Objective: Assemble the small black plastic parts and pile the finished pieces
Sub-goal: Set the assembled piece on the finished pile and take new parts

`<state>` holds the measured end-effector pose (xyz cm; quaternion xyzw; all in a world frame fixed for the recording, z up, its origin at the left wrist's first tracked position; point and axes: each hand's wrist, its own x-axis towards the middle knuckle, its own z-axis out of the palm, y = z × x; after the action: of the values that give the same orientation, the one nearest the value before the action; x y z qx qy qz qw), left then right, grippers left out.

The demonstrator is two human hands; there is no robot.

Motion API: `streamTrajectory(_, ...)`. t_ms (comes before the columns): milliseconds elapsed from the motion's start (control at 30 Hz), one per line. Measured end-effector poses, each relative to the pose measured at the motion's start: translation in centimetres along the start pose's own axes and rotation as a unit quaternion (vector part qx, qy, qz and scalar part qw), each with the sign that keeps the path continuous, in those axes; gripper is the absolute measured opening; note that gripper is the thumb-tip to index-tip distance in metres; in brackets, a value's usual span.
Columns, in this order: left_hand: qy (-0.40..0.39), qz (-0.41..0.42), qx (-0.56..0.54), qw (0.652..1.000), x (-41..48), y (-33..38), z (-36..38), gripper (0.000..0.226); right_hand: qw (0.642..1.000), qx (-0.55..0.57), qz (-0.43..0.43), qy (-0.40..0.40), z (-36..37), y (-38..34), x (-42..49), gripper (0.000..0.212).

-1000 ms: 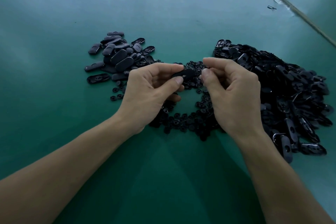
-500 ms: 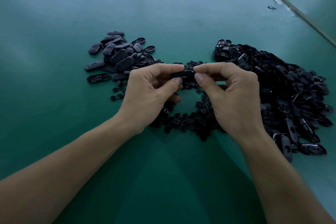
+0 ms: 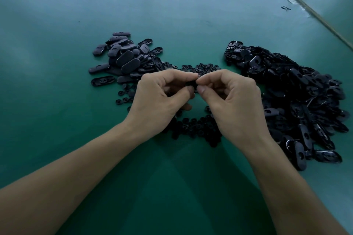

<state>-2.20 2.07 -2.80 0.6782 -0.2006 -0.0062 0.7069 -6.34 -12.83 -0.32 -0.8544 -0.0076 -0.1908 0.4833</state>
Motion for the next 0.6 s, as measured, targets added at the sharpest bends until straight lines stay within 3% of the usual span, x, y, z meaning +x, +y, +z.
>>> streamTrajectory(300, -0.012, 0.002, 0.018, 1.0, -0.11, 0.12, -0.03, 0.025, 1.0, 0.002, 0.012, -0.006, -0.06, -0.03, -0.08, 0.026)
streamTrajectory(600, -0.019, 0.013, 0.061, 0.998, -0.05, -0.02, -0.15, 0.027, 0.998, -0.039, 0.007, 0.046, 0.68, -0.11, -0.5, 0.026)
